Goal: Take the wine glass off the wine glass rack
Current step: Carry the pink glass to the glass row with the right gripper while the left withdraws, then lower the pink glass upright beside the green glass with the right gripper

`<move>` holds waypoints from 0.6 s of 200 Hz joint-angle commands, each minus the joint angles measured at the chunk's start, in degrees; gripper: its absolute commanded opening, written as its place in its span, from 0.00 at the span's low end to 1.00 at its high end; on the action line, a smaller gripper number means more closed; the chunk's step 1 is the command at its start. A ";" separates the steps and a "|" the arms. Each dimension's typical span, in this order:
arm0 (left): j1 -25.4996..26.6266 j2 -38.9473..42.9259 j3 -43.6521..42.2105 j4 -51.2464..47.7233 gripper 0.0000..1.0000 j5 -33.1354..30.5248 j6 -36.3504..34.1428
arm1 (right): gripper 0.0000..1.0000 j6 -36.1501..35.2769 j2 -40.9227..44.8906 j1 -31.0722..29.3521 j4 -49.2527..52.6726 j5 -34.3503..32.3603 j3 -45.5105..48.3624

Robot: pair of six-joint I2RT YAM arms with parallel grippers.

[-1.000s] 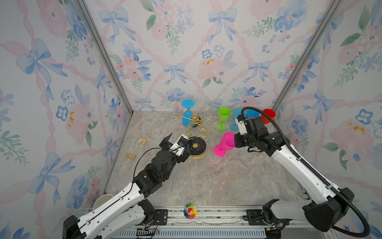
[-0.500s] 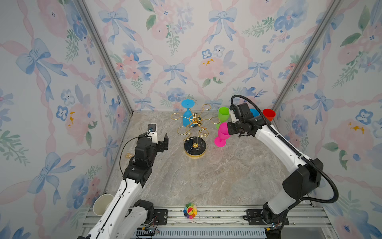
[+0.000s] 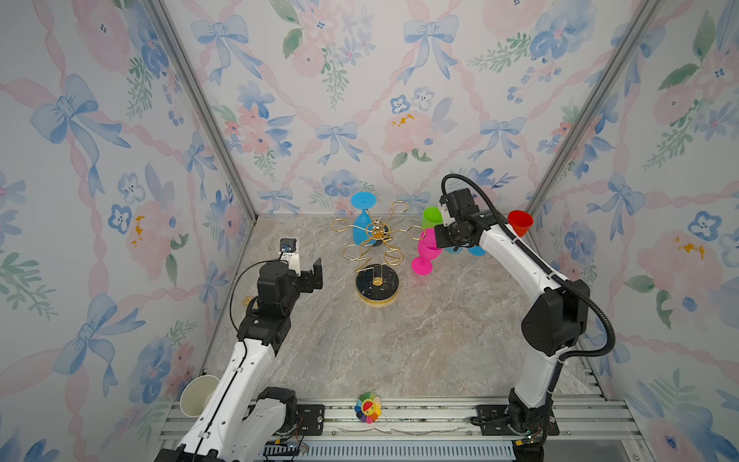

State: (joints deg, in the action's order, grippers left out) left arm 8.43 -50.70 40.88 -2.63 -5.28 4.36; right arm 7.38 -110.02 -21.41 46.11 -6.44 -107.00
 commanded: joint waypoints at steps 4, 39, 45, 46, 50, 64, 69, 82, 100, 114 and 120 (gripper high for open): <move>-0.43 1.60 -0.52 2.20 0.98 -0.08 0.99 | 0.00 -0.43 -3.17 0.45 1.86 1.29 -5.03; -0.47 1.54 -0.54 2.33 0.98 -0.12 1.00 | 0.00 -1.05 -7.26 0.58 4.57 1.69 -10.17; -0.51 1.61 -0.54 2.32 0.98 -0.20 1.00 | 0.00 -1.25 -7.76 0.58 4.84 1.61 -10.75; -0.51 1.68 -0.54 2.30 0.98 -0.19 1.00 | 0.00 -1.23 -7.89 0.58 4.86 1.60 -10.85; -0.52 1.70 -0.62 2.33 0.98 -0.24 1.02 | 0.00 -1.33 -8.14 0.59 4.93 1.71 -11.13; -0.49 1.81 -0.63 2.30 0.98 -0.17 1.12 | 0.00 -1.37 -9.25 0.67 5.71 1.77 -12.71; -0.58 1.76 -0.63 2.37 0.98 -0.17 1.11 | 0.00 -1.37 -9.57 0.66 6.04 1.86 -13.21; -0.60 1.75 -0.63 2.32 0.98 -0.08 1.14 | 0.00 -1.33 -10.36 0.71 6.77 2.21 -14.13; -0.60 1.88 -0.67 2.35 0.98 -0.02 1.21 | 0.00 -1.37 -10.98 0.67 7.36 2.57 -14.87; -0.69 1.93 -0.72 2.36 0.98 0.01 1.18 | 0.00 -1.36 -11.27 0.67 7.74 2.59 -15.32; -0.69 2.05 -0.72 2.37 0.98 0.03 1.22 | 0.00 -1.36 -11.48 0.67 7.85 2.57 -15.49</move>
State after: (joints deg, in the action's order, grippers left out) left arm 8.14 -49.65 40.71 -1.39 -5.28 4.80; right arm 6.76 -120.36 -21.30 51.31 -4.64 -119.83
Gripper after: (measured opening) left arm 0.978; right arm 0.045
